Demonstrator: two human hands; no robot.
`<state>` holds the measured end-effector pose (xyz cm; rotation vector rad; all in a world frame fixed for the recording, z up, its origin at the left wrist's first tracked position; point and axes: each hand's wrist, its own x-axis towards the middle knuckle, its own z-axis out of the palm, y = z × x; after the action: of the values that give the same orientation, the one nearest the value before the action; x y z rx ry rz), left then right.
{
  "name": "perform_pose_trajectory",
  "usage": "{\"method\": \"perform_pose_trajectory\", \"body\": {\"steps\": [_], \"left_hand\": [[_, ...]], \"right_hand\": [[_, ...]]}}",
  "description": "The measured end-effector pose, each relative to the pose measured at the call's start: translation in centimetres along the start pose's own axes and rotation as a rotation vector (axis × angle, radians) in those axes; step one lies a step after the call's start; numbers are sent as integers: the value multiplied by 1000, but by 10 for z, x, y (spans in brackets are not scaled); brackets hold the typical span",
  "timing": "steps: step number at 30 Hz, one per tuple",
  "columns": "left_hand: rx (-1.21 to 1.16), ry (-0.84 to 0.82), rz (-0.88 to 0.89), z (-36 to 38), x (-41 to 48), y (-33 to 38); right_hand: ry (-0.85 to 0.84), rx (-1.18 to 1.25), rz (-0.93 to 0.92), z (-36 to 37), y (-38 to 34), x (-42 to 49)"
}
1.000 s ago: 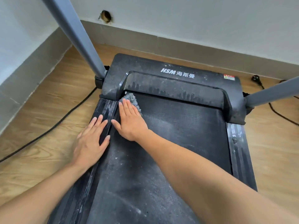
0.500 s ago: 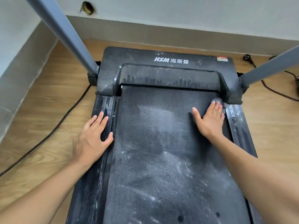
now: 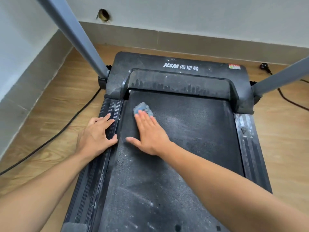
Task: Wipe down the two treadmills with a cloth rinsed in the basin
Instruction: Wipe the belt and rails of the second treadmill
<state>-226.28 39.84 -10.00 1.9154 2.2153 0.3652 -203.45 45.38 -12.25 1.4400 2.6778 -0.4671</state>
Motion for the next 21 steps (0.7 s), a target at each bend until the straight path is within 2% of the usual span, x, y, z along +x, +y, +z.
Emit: {"method": "perform_pose_trajectory", "body": {"steps": [3, 8, 12, 14, 16, 18, 21], "left_hand": [[-11, 15, 20, 0, 0, 5], [-3, 54, 57, 5, 0, 4], [19, 50, 76, 12, 0, 3], [44, 0, 127, 9, 3, 5], [85, -40, 194, 1, 7, 4], [109, -59, 203, -4, 6, 4], [94, -73, 92, -5, -2, 3]], "right_hand": [[64, 27, 171, -4, 74, -45], [177, 67, 631, -12, 194, -126], [225, 213, 757, -6, 175, -115], [221, 159, 705, 5, 135, -92], [203, 123, 573, 13, 86, -63], [152, 131, 378, 16, 29, -30], [63, 156, 46, 24, -50, 0]]}}
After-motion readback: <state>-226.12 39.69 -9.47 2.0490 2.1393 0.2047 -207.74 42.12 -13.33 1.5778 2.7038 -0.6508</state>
